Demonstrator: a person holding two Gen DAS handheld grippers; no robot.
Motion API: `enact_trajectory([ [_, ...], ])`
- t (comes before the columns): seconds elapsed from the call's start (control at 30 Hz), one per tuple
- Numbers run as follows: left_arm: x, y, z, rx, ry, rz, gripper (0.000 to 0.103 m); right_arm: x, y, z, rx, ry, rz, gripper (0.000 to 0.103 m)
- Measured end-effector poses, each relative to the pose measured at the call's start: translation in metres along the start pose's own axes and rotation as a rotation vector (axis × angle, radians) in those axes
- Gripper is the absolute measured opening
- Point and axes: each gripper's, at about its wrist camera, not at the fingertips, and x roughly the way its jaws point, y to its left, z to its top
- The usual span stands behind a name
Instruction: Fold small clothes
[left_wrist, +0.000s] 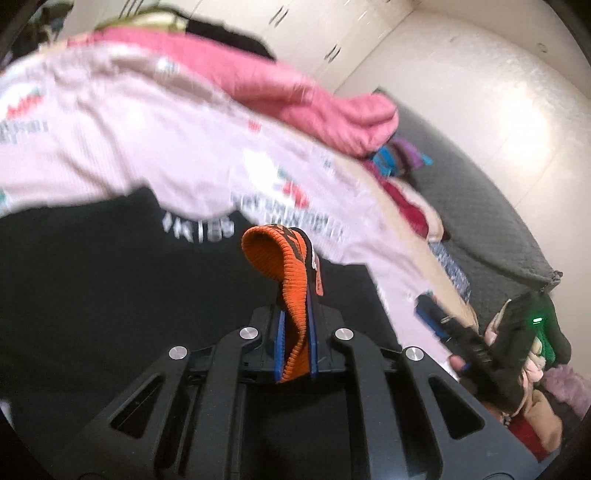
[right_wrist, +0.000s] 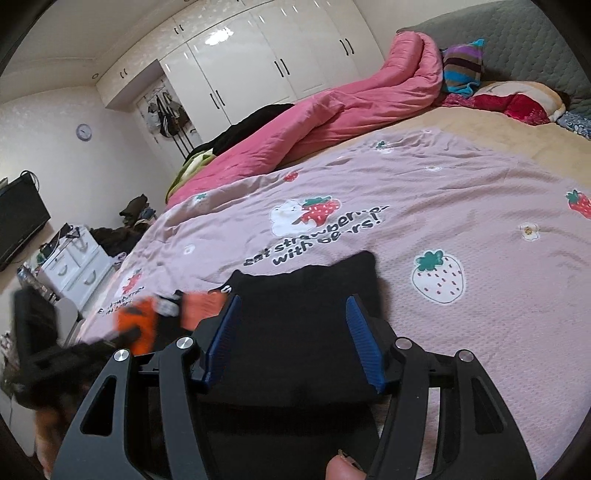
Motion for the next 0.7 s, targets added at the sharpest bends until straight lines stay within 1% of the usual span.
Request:
enact_trajectory([
  [0.07,-0.015,-0.001,0.005,0.015,-0.037,0.012,0.003,0.004,0.001,-0.001,-0.013,0.009,-0.01,0.058],
  [0.13,-0.029,0.003,0.007,0.01,-0.064,0.023,0.003,0.008,0.003,-0.003,-0.027,0.021,-0.023,0.058],
  [0.3,-0.044,0.016,0.006,-0.001,-0.09,0.076,0.003,0.017,0.006,-0.005,-0.04,0.048,-0.028,0.058],
  [0.5,-0.051,0.042,-0.002,-0.07,-0.077,0.124,0.003,0.021,0.011,-0.007,-0.08,0.063,-0.044,0.058],
  [0.63,-0.052,0.06,-0.012,-0.106,-0.052,0.151,0.003,0.029,0.015,-0.011,-0.103,0.1,-0.044,0.058],
  [0.7,-0.051,0.07,-0.018,-0.116,-0.026,0.169,0.003,0.034,0.019,-0.015,-0.118,0.115,-0.049,0.058],
])
